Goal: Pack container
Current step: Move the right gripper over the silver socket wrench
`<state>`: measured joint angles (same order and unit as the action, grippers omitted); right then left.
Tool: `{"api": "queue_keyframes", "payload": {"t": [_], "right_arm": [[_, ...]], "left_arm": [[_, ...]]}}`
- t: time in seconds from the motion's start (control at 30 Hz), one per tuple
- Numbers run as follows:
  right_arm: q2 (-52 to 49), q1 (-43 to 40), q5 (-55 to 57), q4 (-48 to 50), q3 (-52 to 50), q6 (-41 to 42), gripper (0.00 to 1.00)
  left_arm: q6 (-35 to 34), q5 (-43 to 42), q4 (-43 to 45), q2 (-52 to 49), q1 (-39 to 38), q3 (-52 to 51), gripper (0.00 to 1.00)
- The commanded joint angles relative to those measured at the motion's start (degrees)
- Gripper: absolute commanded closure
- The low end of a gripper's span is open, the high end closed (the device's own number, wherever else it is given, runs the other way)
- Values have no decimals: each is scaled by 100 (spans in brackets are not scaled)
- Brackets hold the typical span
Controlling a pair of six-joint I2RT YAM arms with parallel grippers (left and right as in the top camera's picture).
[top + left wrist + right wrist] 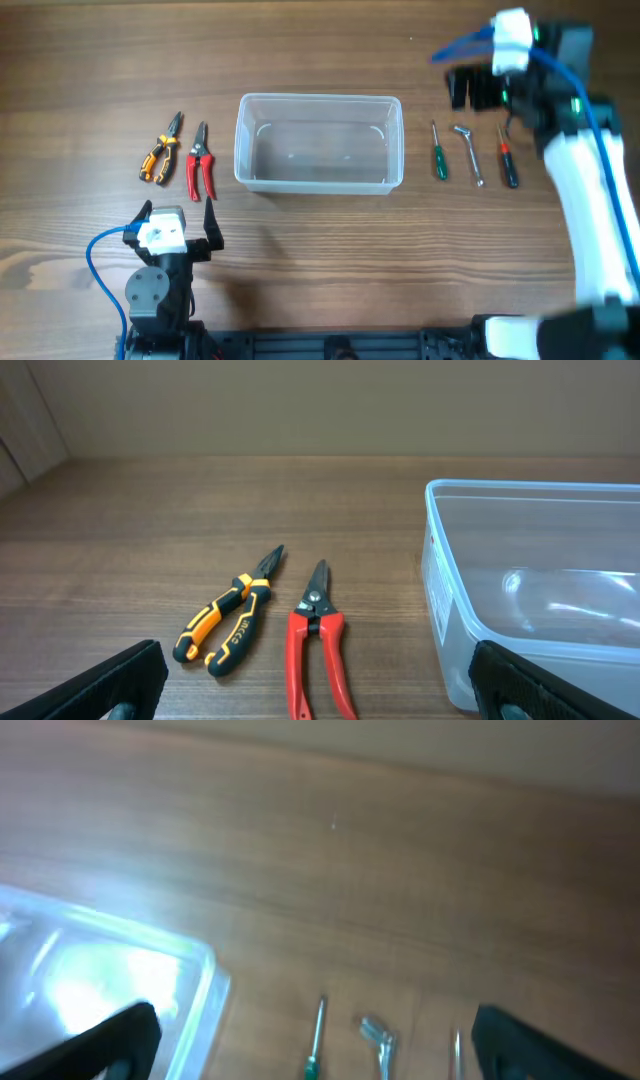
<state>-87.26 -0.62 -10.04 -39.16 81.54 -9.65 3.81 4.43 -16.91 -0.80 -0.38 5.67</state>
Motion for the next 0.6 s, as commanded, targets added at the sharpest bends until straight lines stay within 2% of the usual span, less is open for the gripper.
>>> {"api": "queue_keyframes", "payload": {"t": [0.0,0.2,0.27,0.37,0.47,0.57], "right_arm": [[-750,-15,538,61,710,-219,0],[-868,-24,1202,-577,706,-345,0],[-955,-131,1200,-885,706,-651,0],[-1200,-372,1198,-1292,706,-522,3],[-1657,-656,1156,-1735,706,-365,33],[-2153,-776,979,-1906,706,-367,42]], "left_arm": [[68,-11,17,42,-20,-42,0],[68,-11,17,42,-20,-42,0],[68,-11,17,42,-20,-42,0],[68,-11,17,42,-20,-42,0],[68,-11,17,42,-20,-42,0],[68,-11,17,42,-20,-42,0]]}}
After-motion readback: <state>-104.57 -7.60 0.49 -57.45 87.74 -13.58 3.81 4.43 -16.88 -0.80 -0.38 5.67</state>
